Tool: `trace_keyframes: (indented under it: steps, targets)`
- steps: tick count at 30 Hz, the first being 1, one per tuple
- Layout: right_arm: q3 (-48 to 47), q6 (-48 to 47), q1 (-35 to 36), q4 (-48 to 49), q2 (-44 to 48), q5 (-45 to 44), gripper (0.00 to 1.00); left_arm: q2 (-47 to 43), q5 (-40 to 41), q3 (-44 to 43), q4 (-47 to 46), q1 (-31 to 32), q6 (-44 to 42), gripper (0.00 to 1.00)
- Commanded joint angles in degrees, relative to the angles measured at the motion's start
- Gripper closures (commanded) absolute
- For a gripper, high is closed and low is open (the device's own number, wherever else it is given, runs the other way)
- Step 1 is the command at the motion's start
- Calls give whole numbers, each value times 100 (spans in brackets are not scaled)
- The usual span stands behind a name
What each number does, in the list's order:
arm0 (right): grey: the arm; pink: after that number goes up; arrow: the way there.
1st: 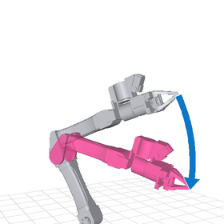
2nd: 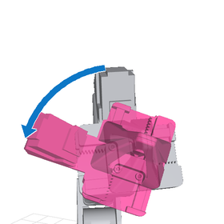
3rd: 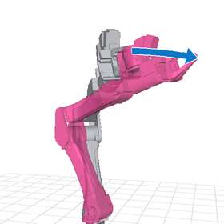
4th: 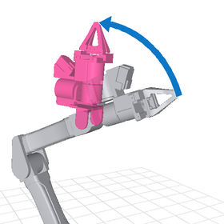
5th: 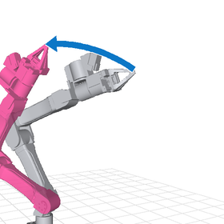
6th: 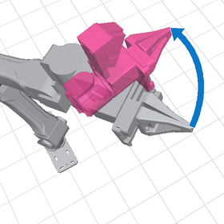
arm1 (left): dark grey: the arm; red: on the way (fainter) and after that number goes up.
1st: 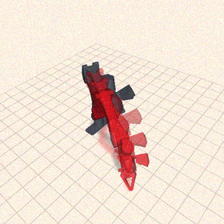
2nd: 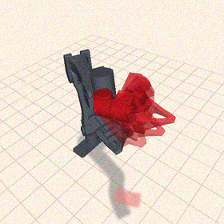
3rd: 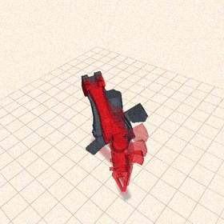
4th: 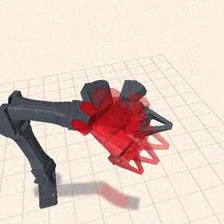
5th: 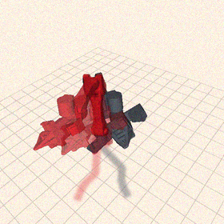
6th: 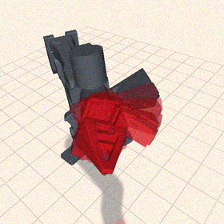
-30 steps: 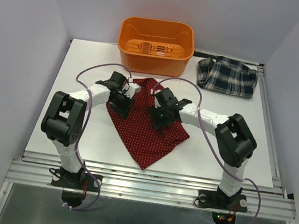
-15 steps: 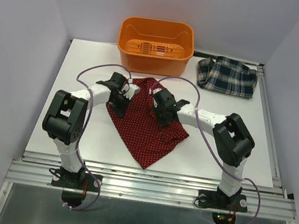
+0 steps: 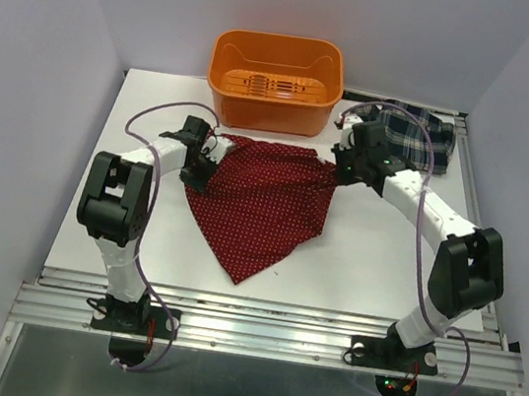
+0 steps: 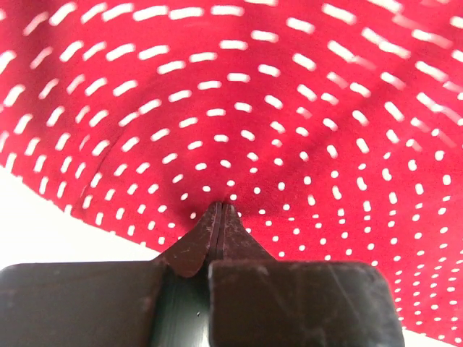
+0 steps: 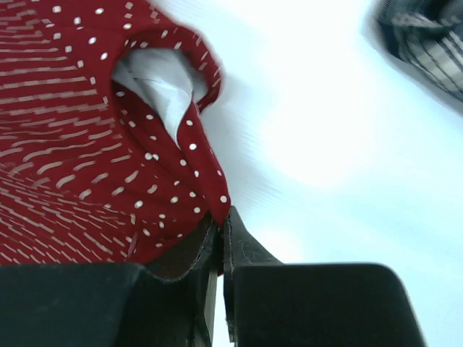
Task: Fold and stack the skirts
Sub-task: Flatten the skirt out
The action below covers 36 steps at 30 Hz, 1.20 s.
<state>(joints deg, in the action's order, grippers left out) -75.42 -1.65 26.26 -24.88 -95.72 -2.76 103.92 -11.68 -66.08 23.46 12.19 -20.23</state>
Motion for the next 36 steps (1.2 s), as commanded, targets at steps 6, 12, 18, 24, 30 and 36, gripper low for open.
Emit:
trace_keyframes:
  steps: [6, 12, 18, 24, 30, 36]
  targets:
    - [572, -1083, -543, -1535, -280, 2163, 65, 524, 1107, -1002, 395, -278, -1254, 100]
    - [747, -890, -543, -1740, -421, 2641, 46, 95, 642, -1521, 747, -269, -1563, 62]
    - [959, -688, -543, -1537, -394, 3289, 53, -960, -212, -1118, 836, 29, -1511, 56]
    - [1441, -415, -465, -1159, -632, 4080, 82, -1102, -695, -521, 792, 109, -1133, 60]
    - [1943, -319, 369, -1098, -290, 4530, 94, -883, -765, -247, 712, 144, -1001, 61]
    - [1470, -494, 503, -1632, 150, 4541, 38, -364, -546, -300, 818, 232, -939, 61]
